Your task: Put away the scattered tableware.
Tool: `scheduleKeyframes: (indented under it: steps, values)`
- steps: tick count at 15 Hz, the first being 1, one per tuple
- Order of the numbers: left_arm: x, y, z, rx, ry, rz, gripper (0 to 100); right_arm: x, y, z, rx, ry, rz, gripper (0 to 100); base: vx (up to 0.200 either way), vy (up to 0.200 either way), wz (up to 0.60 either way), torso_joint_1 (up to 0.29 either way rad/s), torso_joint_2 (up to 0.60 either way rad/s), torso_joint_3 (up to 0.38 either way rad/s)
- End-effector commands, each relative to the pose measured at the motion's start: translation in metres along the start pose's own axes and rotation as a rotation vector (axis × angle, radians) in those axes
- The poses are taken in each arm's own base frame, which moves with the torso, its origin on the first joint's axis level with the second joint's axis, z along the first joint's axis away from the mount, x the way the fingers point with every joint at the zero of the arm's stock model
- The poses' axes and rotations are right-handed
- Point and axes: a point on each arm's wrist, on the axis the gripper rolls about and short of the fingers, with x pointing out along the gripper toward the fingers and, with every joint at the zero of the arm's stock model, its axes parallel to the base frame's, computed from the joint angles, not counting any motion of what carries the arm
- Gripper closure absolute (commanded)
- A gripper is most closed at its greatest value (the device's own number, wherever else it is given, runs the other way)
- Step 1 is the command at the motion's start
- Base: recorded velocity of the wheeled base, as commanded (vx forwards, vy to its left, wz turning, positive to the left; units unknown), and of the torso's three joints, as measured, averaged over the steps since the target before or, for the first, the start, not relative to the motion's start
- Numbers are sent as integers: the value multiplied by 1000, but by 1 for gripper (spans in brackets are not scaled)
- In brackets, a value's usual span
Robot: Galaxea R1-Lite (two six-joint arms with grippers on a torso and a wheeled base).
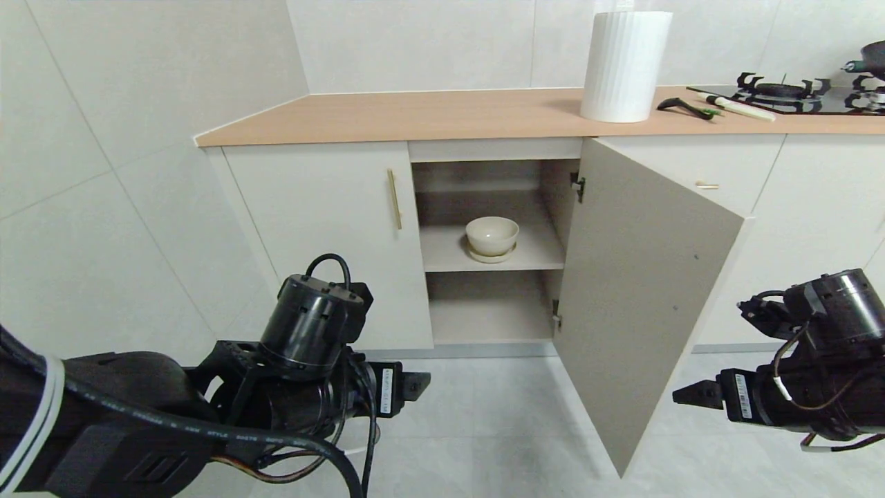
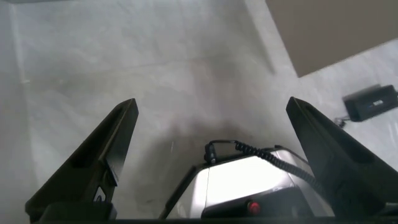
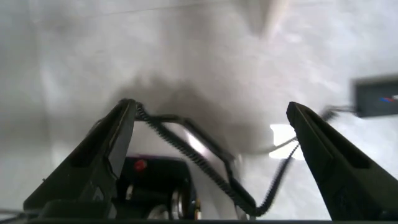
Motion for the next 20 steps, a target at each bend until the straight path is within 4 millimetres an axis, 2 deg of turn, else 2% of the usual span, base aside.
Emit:
scheduleKeyframes:
  steps: [1,5,7,8,9,12,14,20]
  values:
    - [1,0,-1,0,4,1,0,5,-12,6,27,2,-37,0,0,-200,0,7,2,-2]
    - [0,0,0,0,0,1,0,-4,-52,34,115,-100,-137,0,0,0,0,0,0,0]
    - [0,0,-1,0,2,0,0,-6,-64,46,155,-145,-160,0,0,0,0,0,0,0]
    - [0,0,0,0,0,1,0,-5,-65,47,158,-152,-160,0,0,0,0,0,0,0]
    - [0,0,0,-1,-1,0,0,8,-68,55,189,-217,-155,0,0,0,0,0,0,0]
    - [0,-1,1,-4,-16,-7,0,26,-66,63,293,-290,-112,0,0,0,0,0,0,0]
    - [0,-1,1,-4,-15,-8,0,30,-54,61,304,-279,-78,0,0,0,0,0,0,0]
    - [-3,-1,3,-6,-24,-12,0,29,-49,69,315,-406,-21,0,0,0,0,0,0,0]
